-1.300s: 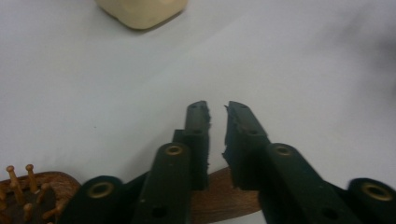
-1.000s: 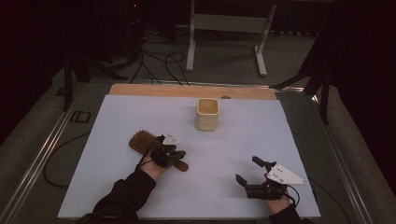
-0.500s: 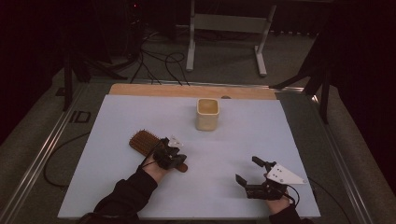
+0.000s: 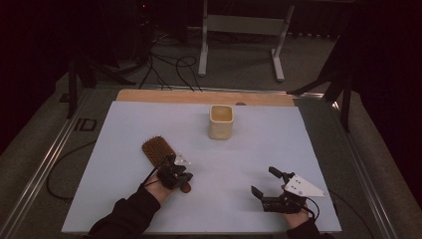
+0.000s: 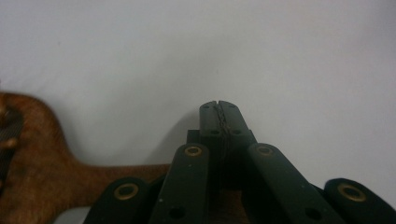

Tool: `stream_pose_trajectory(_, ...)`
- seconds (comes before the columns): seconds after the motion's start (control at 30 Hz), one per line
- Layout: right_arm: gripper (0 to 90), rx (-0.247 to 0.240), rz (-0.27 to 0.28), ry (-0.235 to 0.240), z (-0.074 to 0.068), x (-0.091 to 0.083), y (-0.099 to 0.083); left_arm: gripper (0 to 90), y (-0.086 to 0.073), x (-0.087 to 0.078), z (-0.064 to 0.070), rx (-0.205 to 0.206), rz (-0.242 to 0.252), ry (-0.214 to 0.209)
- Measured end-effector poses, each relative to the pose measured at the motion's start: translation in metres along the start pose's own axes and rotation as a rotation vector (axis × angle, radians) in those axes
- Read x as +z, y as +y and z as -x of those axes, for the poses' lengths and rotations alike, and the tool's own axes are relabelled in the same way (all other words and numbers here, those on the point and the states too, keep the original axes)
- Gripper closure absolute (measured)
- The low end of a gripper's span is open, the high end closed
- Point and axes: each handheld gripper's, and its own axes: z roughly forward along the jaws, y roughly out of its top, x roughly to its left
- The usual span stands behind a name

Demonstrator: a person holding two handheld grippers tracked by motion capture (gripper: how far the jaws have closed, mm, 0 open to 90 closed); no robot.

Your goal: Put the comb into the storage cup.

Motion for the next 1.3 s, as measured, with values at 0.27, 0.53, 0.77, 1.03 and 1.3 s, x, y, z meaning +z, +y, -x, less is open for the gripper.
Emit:
stream_pose_trajectory(0.27,8.8,-0.001,-0.001,0.000,0.000,0.000,0.000,90.0,-0.017,-0.013,-0.004,-0.013,-0.019,0.006)
stream_pose_trajectory(0.53,8.8,-0.002,-0.002,0.001,-0.001,0.000,0.000,90.0,-0.031,-0.026,-0.009,-0.031,-0.031,0.016)
stream_pose_trajectory(0.77,8.8,-0.002,-0.002,0.000,-0.001,0.000,0.000,90.0,-0.042,-0.035,-0.015,-0.049,-0.042,0.029)
stream_pose_trajectory(1.03,8.8,-0.002,-0.005,-0.001,-0.001,0.001,0.000,90.0,-0.051,-0.046,-0.024,-0.063,-0.058,0.046)
stream_pose_trajectory(1.3,8.8,-0.007,-0.004,0.001,-0.002,0.001,0.000,90.0,-0.057,-0.055,-0.030,-0.065,-0.068,0.066)
